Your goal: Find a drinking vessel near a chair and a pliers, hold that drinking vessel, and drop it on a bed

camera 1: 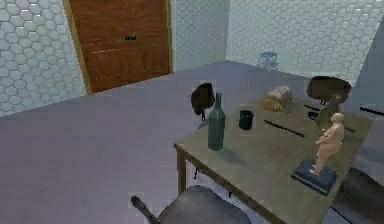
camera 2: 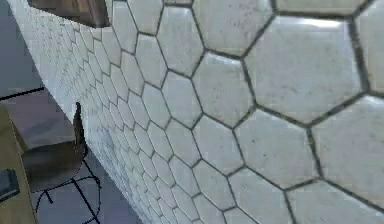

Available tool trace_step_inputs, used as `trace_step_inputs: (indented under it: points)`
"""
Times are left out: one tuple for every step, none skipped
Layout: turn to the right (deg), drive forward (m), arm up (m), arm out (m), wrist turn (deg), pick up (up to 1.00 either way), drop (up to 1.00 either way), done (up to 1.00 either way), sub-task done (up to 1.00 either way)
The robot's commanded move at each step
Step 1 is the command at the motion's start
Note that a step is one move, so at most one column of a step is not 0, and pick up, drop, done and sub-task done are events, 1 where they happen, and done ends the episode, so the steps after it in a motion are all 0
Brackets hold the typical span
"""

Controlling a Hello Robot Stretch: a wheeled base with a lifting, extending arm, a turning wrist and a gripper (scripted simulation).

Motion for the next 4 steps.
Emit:
trace_step_inputs:
  points:
    - [-45.0,0.0,0.0,0.0,0.0,0.0,0.0,0.0,0.0]
    - [-24.0,0.0,0.0,0.0,0.0,0.0,0.0,0.0,0.0]
    - [45.0,0.0,0.0,0.0,0.0,0.0,0.0,0.0,0.0]
    - [45.0,0.0,0.0,0.0,0.0,0.0,0.0,0.0,0.0]
